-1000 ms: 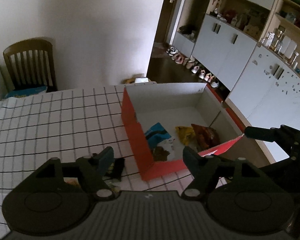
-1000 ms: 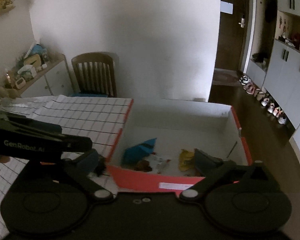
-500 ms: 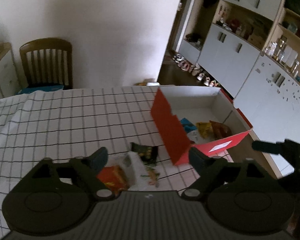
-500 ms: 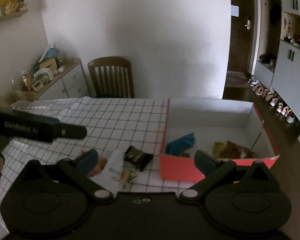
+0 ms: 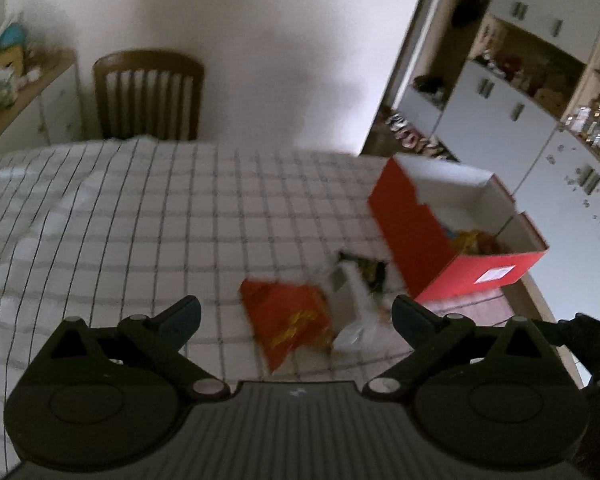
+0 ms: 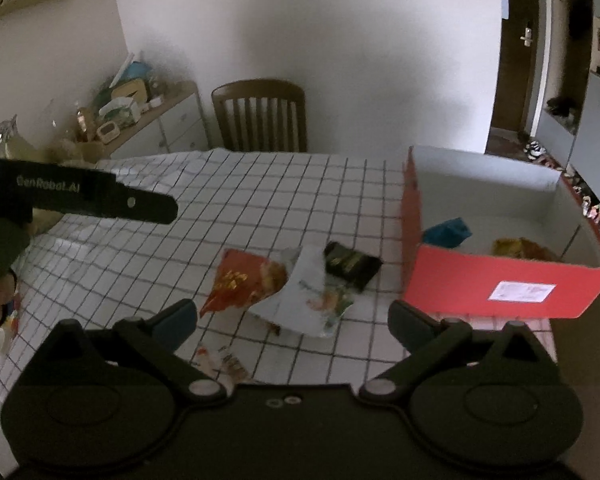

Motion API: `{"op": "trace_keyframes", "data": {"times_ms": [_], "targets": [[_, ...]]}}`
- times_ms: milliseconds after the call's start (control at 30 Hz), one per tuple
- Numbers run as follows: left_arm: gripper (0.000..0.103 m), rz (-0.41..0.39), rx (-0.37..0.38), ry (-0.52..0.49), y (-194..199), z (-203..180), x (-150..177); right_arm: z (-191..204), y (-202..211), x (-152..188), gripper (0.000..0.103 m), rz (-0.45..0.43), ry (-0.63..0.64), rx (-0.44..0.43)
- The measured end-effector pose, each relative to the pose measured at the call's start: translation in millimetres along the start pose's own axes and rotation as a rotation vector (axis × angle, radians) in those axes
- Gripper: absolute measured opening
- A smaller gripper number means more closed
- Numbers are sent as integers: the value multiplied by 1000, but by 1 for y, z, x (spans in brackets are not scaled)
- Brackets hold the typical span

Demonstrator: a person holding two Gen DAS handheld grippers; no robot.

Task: Organize snacks
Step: 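Withdraw both grippers from the red box back over the table, then grasp the small wrapped stick snack with the right gripper while left grasps the white red-capped stick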

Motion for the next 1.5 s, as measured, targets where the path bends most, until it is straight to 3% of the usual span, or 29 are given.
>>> {"op": "trace_keyframes", "data": {"times_ms": [300,533,867,1033,1200,1500], "targets": [[102,125,-90,69,-24,15,52,9,-32,24,92,74,33,-11],[102,171,-131,115,-39,17,82,-4,-54,33,81,136,50,-17],[101,215,-178,168,-54,-1,108,-10,-76,29,77,224,99,-92],[95,235,-193,196,-63,-8,115,-7,-93,24,67,283,95,-139],[77,250,-198,217,-71,-17,120,4,-109,20,58,351,110,-184],[67,222,-233,247,-76,-29,119,28,-131,24,41,433,203,-218]]}}
Point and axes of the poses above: each gripper's, at about its wrist camera, not at the fingertips, and y roughly against the way its jaws point, z to its left, x to its underside, the point moved 1 cm from there along -y, roughly the way its jaws point, and after that the axes turned 2 degrees about -y, right-handed, at the moved point
